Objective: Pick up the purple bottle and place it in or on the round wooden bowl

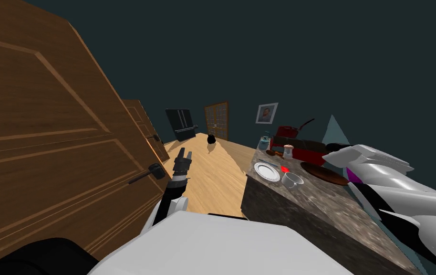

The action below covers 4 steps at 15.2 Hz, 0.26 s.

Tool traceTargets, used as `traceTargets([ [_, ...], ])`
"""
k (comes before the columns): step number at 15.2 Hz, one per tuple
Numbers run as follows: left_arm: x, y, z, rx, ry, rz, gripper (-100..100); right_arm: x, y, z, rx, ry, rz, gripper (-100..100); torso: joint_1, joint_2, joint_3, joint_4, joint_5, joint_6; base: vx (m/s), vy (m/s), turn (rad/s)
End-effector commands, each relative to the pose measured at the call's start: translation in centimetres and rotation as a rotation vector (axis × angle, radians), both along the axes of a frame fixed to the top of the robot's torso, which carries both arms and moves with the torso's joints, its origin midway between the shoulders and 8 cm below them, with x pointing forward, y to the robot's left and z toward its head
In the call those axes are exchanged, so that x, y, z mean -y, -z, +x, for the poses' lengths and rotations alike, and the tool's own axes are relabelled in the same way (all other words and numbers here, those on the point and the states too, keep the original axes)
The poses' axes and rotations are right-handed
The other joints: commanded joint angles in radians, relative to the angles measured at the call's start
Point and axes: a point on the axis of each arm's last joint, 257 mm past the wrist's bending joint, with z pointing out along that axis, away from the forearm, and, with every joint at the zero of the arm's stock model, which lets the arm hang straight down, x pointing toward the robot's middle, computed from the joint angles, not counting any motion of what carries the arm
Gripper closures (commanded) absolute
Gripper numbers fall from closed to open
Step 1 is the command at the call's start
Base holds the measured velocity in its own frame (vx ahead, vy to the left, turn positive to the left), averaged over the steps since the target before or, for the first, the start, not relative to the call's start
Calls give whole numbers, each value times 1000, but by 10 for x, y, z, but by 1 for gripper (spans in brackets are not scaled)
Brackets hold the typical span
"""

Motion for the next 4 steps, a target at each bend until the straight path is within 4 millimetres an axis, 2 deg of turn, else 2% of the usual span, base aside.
traceTargets([
  [1, 0, 0, 0, 0, 0, 0, 0, 0, 0, 0, 0, 0, 0, -100, 0, 0, 0, 0, 0, 0, -12, -2, -1],
  [4, 0, 0, 0, 0, 0, 0, 0, 0, 0, 0, 0, 0, 0, -100, 0, -4, -2, -1, 0, 0, -2, 0, 0],
])
